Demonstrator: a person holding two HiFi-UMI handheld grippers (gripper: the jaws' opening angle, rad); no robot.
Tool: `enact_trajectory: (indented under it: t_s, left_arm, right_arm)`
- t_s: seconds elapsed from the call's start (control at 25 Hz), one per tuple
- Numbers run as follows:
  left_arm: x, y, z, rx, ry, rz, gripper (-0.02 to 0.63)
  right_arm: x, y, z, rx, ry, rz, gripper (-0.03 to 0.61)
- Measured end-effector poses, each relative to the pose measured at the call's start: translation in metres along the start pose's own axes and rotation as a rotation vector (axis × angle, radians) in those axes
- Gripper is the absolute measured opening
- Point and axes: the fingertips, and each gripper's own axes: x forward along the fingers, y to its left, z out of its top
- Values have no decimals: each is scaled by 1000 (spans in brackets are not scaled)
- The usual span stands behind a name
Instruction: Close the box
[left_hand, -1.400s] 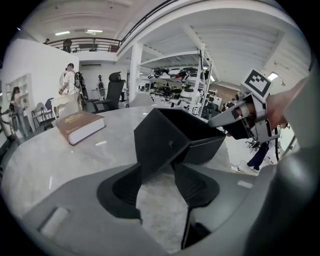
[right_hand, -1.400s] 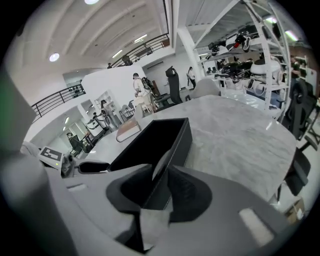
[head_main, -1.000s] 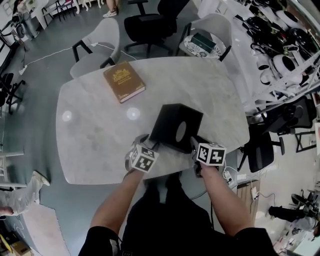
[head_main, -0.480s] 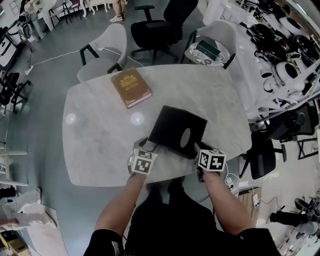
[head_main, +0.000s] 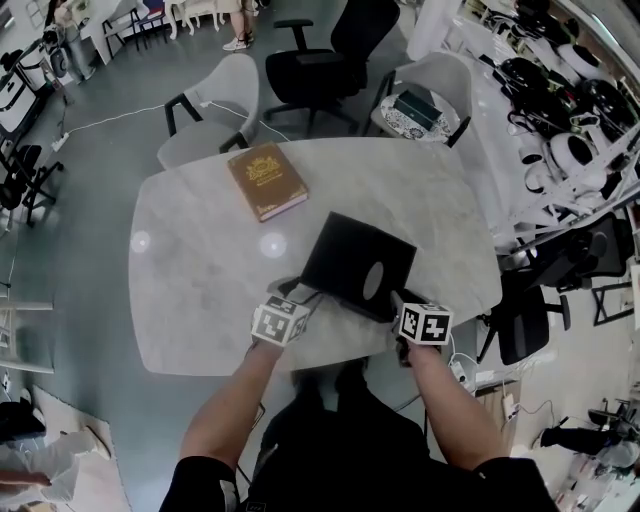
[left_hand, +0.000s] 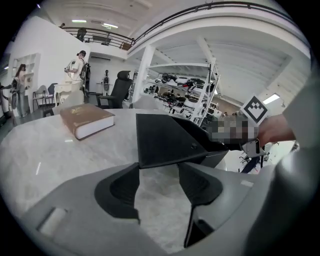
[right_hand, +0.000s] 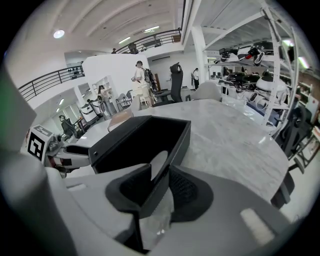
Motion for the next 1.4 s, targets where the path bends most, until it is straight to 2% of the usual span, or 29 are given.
enact_trajectory:
  t_s: [0.08, 0.2, 0.36, 0.72, 0.92, 0.96, 1.04, 1.2, 1.32, 1.4]
  left_arm:
    - [-4, -4, 7, 12, -18, -42, 254]
    - [-12, -14, 19, 9, -56, -109, 209]
    - [-20, -22, 28, 27, -76, -151, 207]
    - [-28, -30, 35, 174, -26, -227, 209]
    - [-23, -32, 28, 332, 30, -253, 230]
    - [-23, -32, 29, 325, 19, -261, 230]
    - [-25, -34, 36, 255, -26, -290, 230]
    - [-29, -33, 53, 24, -129, -330, 230]
    - [-29, -27, 61, -84, -181, -277, 216]
    - [-30, -22, 67, -110, -215, -197, 166]
  right_arm:
    - [-1, 0, 0, 1, -1, -2, 117]
    - [-3, 0, 0, 13, 3, 10, 117]
    - [-3, 2, 1, 39, 14, 18, 117]
    - [-14, 13, -10, 81, 32, 45, 115]
    - [-14, 17, -14, 81, 33, 63, 115]
    - [-14, 17, -15, 80, 34, 67, 115]
    - [-14, 16, -16, 80, 33, 73, 115]
    - [-14, 15, -17, 57, 36, 79, 115]
    - [-13, 14, -17, 41, 39, 84, 117]
    - [-13, 13, -18, 43, 37, 96, 118]
